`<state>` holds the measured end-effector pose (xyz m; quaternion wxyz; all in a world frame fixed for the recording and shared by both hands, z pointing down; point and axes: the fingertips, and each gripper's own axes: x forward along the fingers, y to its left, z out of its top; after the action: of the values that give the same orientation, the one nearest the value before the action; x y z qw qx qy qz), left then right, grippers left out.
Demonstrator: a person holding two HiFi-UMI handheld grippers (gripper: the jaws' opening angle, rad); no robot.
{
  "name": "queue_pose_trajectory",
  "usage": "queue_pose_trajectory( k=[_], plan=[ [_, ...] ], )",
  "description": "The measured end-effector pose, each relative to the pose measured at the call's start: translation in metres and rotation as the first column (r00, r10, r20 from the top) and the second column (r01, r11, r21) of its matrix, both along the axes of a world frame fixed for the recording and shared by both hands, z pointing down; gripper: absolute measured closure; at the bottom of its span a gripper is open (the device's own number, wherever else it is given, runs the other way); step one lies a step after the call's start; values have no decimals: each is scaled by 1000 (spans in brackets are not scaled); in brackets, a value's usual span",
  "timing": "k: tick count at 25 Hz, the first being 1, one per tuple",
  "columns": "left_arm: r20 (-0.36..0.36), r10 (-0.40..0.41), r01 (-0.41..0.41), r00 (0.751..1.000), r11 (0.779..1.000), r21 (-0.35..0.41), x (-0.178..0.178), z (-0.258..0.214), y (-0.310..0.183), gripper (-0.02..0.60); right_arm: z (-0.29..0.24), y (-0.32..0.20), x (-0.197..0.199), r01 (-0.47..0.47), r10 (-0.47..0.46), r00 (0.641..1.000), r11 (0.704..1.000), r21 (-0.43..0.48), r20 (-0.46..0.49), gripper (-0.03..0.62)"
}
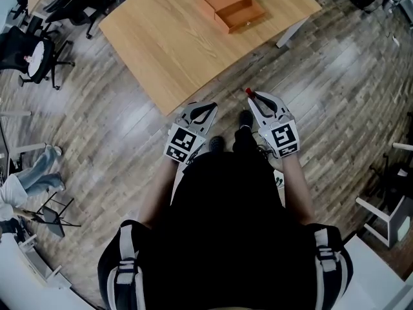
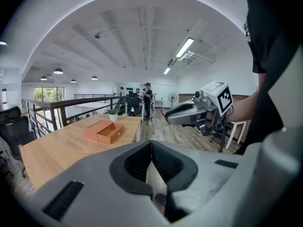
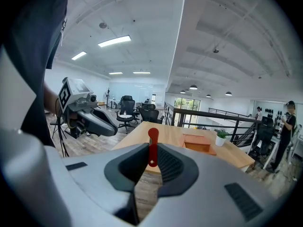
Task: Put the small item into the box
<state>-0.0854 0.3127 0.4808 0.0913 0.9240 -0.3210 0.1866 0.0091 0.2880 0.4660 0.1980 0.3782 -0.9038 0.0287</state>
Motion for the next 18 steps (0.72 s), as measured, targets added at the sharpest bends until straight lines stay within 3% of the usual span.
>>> queue_pose_trajectory(
  k=[18],
  plan=[
    [49,-31,31,998,1000,4,41,0,-52,558,12,-53,38,52,-52,999,999,-6,-13,526]
  ],
)
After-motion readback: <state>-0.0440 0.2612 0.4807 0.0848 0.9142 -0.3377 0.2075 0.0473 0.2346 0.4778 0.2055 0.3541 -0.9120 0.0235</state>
